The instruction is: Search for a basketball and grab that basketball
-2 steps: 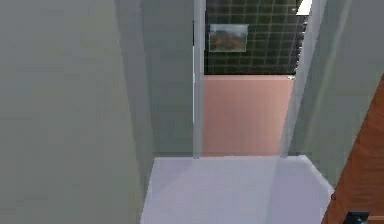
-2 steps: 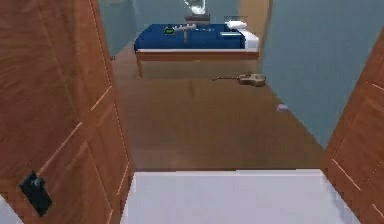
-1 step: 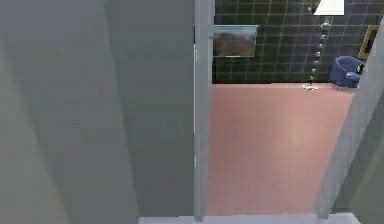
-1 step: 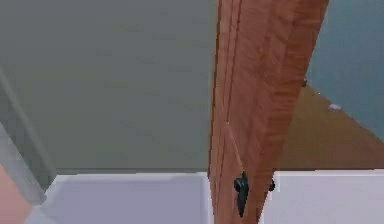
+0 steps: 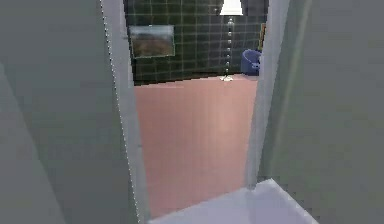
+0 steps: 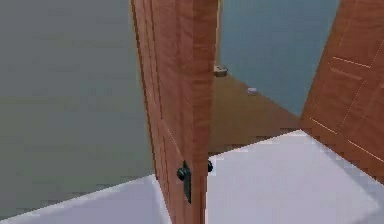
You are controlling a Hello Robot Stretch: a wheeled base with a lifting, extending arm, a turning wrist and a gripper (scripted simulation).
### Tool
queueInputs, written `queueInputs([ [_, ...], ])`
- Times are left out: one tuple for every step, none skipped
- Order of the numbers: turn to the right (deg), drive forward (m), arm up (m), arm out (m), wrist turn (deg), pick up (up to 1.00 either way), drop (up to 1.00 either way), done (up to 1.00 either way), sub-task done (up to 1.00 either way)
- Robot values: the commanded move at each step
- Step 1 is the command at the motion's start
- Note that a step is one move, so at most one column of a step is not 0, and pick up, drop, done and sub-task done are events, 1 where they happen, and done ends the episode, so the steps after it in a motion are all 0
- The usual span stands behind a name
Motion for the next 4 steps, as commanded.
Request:
queueInputs([
  [0.0,1.0,0.0,0.0,0.0,0.0,0.0,0.0,0.0],
  [3.0,0.0,0.0,0.0,0.0,0.0,0.0,0.0,0.0],
  [39.0,0.0,0.0,0.0,0.0,0.0,0.0,0.0,0.0],
  [3.0,0.0,0.0,0.0,0.0,0.0,0.0,0.0,0.0],
])
